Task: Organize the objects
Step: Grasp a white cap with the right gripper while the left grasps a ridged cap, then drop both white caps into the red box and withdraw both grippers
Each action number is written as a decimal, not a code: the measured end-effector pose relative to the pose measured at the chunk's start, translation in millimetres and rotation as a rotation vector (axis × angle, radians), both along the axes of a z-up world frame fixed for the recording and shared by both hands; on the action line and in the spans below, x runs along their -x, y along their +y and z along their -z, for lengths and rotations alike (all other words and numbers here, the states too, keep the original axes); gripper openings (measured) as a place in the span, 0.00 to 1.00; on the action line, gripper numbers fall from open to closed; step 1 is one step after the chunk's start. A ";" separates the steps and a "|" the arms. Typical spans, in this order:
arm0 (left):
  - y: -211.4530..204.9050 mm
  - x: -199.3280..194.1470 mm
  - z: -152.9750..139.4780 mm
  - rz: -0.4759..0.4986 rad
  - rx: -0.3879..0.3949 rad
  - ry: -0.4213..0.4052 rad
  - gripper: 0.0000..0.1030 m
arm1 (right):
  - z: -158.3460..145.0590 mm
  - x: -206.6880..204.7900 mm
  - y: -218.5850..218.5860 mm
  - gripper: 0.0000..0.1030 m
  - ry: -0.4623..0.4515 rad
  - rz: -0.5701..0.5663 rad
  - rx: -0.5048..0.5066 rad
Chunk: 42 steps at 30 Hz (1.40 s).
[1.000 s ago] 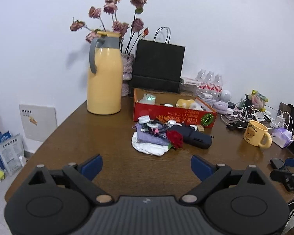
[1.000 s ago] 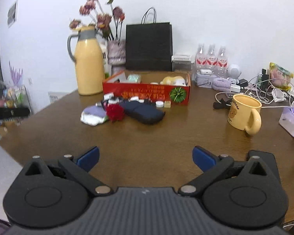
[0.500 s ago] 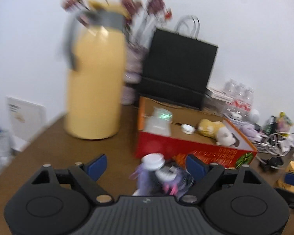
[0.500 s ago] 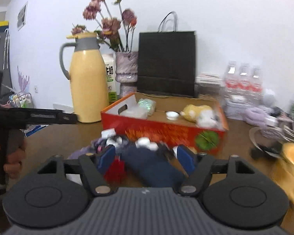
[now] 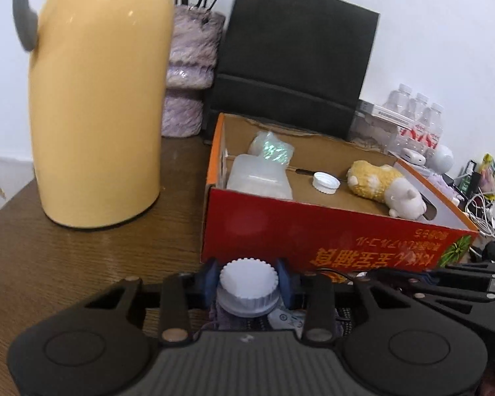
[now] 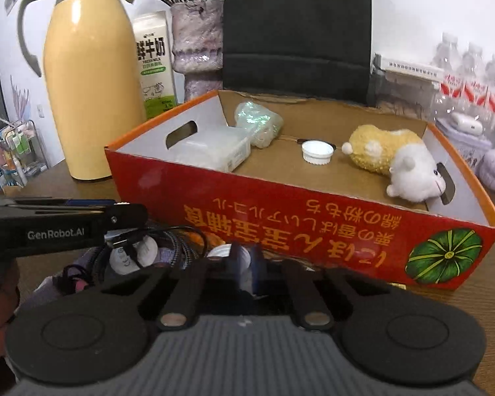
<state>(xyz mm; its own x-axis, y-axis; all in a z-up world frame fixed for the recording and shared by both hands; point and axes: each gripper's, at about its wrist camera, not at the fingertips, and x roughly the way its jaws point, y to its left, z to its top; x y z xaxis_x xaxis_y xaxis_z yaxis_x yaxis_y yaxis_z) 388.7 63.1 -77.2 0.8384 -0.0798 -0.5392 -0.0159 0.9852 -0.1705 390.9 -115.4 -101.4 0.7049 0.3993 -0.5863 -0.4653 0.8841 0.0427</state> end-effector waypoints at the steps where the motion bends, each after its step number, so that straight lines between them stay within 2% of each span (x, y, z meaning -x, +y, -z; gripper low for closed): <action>1: -0.4 4.3 -2.5 -0.011 -0.010 -0.025 0.35 | -1.2 1.9 -0.5 0.04 -0.009 0.010 -0.007; 5: 2.4 20.4 -19.8 -0.077 -0.047 -0.132 0.35 | -11.5 7.3 -9.7 0.04 -0.054 0.037 -0.057; 7: 4.0 41.9 -33.8 -0.144 -0.071 -0.187 0.35 | -25.9 18.1 -20.7 0.04 -0.081 0.057 -0.089; 8: 4.7 56.5 -40.5 -0.175 -0.072 -0.181 0.35 | -36.5 33.4 -30.0 0.04 -0.102 0.066 -0.111; 10: 2.9 94.1 -49.8 -0.195 -0.061 -0.090 0.35 | -51.4 70.0 -50.5 0.04 -0.140 0.082 -0.154; 11: 2.0 114.6 -50.4 -0.184 -0.029 -0.078 0.35 | -53.9 91.3 -61.8 0.04 -0.150 0.088 -0.178; 13: -7.4 157.6 -43.7 -0.123 0.025 -0.044 0.35 | -49.4 122.8 -80.2 0.04 -0.110 0.090 -0.205; 15: -25.8 190.4 -33.2 -0.066 -0.008 -0.003 0.35 | -34.9 155.3 -93.5 0.04 -0.027 0.061 -0.214; 18: -59.9 227.9 -14.1 0.009 -0.098 0.038 0.35 | -13.1 198.4 -103.6 0.04 0.064 0.061 -0.174; 21: -87.4 246.3 3.3 0.034 -0.212 0.071 0.37 | -0.9 222.9 -109.7 0.04 0.106 0.072 -0.180; 23: -95.5 254.7 6.0 0.033 -0.233 0.054 0.38 | 1.7 229.4 -113.8 0.06 0.117 0.082 -0.186; 24: -96.6 258.7 4.9 0.043 -0.228 0.054 0.44 | 0.7 233.7 -116.2 0.07 0.107 0.093 -0.181; 26: -96.5 262.2 0.1 0.042 -0.226 0.030 0.61 | -4.7 243.4 -118.2 0.16 0.073 0.090 -0.172; 27: -96.1 266.0 -2.1 0.030 -0.234 0.012 0.72 | -7.7 248.3 -118.5 0.33 0.056 0.080 -0.172; 28: -93.7 270.1 -4.4 0.018 -0.240 -0.001 0.73 | -8.4 251.3 -117.5 0.47 0.051 0.073 -0.168; 30: -90.6 270.5 -3.8 0.016 -0.240 0.006 0.72 | -7.0 254.5 -112.6 0.45 0.046 0.064 -0.132; 32: -86.3 267.8 -0.8 0.023 -0.232 0.037 0.62 | -4.2 254.9 -106.0 0.44 0.046 0.063 -0.092; 33: -85.3 264.8 1.2 0.026 -0.232 0.053 0.53 | -3.2 255.2 -103.1 0.44 0.040 0.064 -0.077; 34: -84.9 262.3 3.6 0.027 -0.235 0.067 0.37 | -2.9 254.7 -99.8 0.41 0.033 0.066 -0.055; 36: -84.8 262.6 2.7 0.038 -0.244 0.054 0.37 | -0.9 252.8 -94.9 0.28 0.026 0.055 -0.015; 38: -83.9 259.9 0.4 0.042 -0.240 0.041 0.37 | 0.3 250.7 -89.9 0.27 0.019 0.034 0.010; 40: -77.7 250.2 -9.1 0.038 -0.197 0.030 0.37 | -2.2 246.0 -90.1 0.27 0.024 0.020 0.001; 42: -66.4 225.9 -30.1 0.076 -0.141 -0.006 0.37 | -13.2 232.5 -90.6 0.27 0.018 0.012 -0.028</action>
<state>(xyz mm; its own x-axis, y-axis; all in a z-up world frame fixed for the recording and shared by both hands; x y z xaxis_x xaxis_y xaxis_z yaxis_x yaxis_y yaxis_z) 162.8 -3.3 -47.1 0.8358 -0.0667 -0.5449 0.0601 0.9977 -0.0301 158.4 -206.0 -88.1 0.6995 0.4073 -0.5872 -0.4534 0.8881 0.0760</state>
